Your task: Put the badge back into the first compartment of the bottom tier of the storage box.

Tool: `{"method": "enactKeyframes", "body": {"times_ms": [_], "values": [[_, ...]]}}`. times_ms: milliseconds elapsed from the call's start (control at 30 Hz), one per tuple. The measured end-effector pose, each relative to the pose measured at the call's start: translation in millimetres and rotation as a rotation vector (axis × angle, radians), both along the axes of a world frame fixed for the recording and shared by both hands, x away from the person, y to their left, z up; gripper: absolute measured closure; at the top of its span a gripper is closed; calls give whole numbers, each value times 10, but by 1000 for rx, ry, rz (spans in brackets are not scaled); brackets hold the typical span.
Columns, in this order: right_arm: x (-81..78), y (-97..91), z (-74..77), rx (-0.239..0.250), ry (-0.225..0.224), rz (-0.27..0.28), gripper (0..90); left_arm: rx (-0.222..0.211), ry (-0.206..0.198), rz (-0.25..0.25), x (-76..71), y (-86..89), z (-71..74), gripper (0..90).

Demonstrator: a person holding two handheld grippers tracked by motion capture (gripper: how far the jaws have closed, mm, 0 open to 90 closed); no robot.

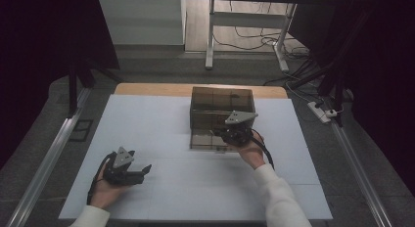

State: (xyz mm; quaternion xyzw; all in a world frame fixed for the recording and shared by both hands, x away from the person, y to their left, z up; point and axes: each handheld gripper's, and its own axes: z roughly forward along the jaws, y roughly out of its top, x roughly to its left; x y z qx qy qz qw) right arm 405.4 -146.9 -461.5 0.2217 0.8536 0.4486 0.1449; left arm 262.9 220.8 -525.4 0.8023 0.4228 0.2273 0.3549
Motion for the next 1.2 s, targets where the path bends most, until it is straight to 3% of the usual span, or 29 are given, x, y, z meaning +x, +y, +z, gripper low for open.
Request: {"method": "enactKeyframes", "body": {"times_ms": [600,1200], "values": [[150,400,-142,-39,33,31,835,7,5,-8,6,-7,-11,187],[210,408,-191,-43,52,25,829,7,9,-6,14,1,-20,187]]}}
